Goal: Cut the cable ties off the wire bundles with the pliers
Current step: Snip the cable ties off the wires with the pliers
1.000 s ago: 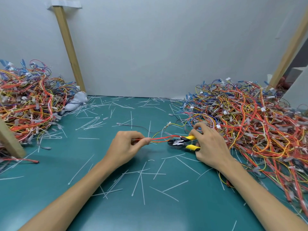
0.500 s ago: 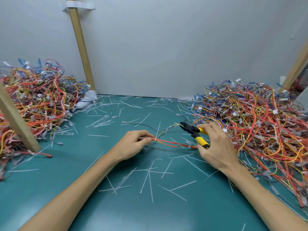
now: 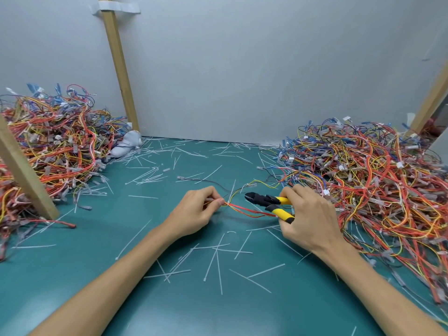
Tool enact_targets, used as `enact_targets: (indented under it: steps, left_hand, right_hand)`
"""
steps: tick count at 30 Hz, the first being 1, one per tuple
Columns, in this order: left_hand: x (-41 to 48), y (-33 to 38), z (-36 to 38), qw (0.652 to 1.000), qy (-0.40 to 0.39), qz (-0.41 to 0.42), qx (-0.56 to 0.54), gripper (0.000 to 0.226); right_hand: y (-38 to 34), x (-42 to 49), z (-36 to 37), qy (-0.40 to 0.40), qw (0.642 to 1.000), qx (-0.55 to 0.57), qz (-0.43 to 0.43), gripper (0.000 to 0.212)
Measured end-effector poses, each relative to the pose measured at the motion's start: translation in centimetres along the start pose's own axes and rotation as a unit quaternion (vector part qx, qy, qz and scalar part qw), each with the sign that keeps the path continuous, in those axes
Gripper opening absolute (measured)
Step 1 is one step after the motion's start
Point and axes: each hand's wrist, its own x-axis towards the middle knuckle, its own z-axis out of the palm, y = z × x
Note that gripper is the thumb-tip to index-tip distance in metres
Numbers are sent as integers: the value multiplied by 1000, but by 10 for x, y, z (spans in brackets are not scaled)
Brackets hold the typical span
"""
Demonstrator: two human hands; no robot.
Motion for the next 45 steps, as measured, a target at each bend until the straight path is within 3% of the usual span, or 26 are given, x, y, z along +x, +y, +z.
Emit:
enact_targets:
  steps: [5, 15, 32, 39, 45]
  left_hand:
    - [-1, 3, 3, 1000, 10, 17, 3, 13]
    - [-6, 15, 11, 999, 11, 46, -11, 16]
    - [-6, 12, 12, 998, -32, 39, -32, 14]
    - [-2, 9, 7, 992, -108, -14, -58, 14]
    - [3, 6, 2, 959, -164, -108, -203, 13]
  right_hand:
    - [-6, -1, 3, -47, 998, -32, -20, 39]
    - [-25, -4, 2, -76, 995, -57, 3, 43]
    - [-20, -5, 0, -87, 995, -39, -15, 20]
    - [-17, -5, 4, -73, 997, -23, -9, 17]
    - [-24, -5, 0, -51, 995, -75, -50, 33]
